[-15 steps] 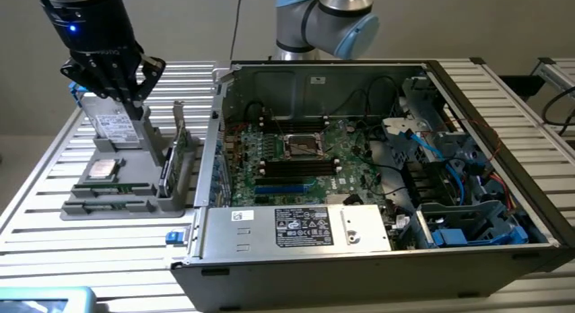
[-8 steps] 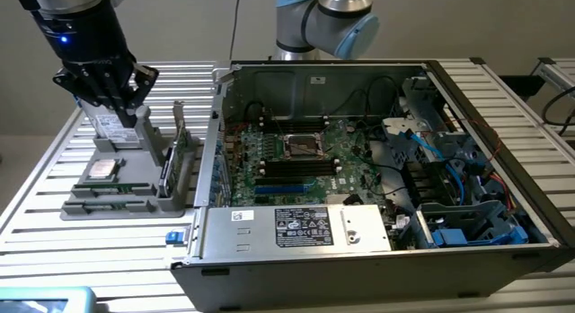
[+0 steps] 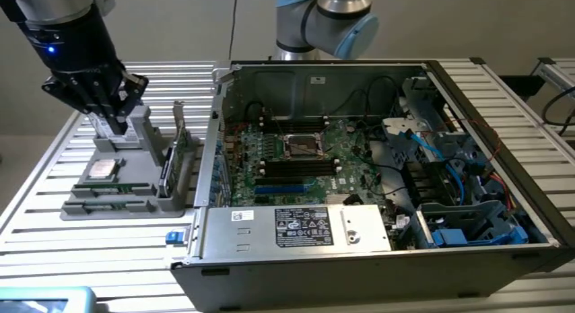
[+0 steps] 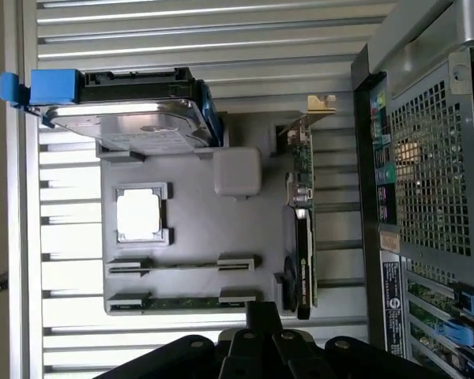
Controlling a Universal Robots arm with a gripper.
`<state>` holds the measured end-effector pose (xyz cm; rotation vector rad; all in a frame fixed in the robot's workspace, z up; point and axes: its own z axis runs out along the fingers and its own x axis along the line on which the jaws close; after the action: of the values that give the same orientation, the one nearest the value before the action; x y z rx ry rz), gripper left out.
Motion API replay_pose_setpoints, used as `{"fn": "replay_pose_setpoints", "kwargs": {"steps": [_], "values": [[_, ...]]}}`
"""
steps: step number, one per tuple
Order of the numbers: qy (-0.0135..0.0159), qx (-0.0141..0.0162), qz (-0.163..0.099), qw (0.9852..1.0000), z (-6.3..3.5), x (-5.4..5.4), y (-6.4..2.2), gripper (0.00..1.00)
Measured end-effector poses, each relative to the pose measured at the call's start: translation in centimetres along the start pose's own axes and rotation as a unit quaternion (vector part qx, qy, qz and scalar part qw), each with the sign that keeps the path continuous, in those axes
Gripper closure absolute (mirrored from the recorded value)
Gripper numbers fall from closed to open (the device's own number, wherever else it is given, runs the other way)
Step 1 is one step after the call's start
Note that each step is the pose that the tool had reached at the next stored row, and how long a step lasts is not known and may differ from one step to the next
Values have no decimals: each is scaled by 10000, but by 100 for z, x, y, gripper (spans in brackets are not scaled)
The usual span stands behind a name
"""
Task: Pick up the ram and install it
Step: 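Reach for the ram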
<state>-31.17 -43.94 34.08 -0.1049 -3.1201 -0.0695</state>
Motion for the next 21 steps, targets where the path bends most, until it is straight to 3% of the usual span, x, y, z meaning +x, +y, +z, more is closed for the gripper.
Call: {"fn": "replay_pose_setpoints", "kwargs": {"steps": [10, 21], "values": [[30, 3, -31, 10000, 74, 267, -57, 89], [34, 4, -99, 9999, 94, 584, -82, 89]]}}
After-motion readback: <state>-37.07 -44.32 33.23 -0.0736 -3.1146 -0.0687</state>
